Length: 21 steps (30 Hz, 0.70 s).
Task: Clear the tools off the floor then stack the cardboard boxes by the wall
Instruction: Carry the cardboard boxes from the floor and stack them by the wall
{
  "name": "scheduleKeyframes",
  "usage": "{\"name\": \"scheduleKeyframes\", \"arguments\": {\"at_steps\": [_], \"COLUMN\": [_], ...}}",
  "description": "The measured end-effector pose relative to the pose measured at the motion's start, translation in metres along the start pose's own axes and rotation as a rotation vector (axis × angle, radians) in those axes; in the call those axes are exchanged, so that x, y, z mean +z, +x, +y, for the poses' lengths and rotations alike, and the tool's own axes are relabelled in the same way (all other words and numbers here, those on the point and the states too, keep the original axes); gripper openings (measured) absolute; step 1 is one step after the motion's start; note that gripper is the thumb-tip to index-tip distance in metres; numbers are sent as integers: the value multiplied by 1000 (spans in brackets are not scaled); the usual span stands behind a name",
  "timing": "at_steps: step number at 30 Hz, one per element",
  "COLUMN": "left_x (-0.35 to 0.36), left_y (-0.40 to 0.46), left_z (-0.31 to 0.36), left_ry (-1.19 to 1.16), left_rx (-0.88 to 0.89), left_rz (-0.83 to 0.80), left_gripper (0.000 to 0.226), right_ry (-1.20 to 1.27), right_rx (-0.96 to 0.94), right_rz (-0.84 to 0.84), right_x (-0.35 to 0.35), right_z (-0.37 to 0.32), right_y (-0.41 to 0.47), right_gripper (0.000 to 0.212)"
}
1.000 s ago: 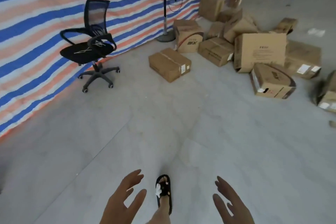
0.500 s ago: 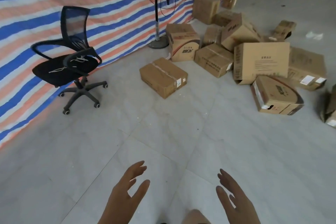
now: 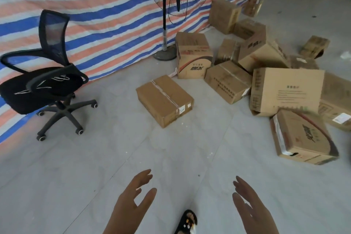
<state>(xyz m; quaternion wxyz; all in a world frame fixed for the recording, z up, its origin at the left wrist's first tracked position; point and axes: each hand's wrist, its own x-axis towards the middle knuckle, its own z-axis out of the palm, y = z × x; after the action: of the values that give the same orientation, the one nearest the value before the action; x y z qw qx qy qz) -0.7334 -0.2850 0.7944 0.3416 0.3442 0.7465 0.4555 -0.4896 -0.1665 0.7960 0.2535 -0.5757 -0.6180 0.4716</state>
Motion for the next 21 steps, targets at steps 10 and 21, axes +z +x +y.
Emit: {"name": "scheduleKeyframes", "arguments": {"at_steps": [10, 21], "left_x": [50, 56], "left_y": [186, 472], "left_z": [41, 117], "left_ry": [-13, -4], "left_rx": [-113, -73], "left_rz": [36, 64], "left_gripper": [56, 32], "right_ry": [-97, -86], "right_rx": [27, 11], "right_rz": [-111, -120], "right_x": [-12, 16], "right_z": [-43, -141], "right_y": [218, 484], "right_gripper": [54, 37]}}
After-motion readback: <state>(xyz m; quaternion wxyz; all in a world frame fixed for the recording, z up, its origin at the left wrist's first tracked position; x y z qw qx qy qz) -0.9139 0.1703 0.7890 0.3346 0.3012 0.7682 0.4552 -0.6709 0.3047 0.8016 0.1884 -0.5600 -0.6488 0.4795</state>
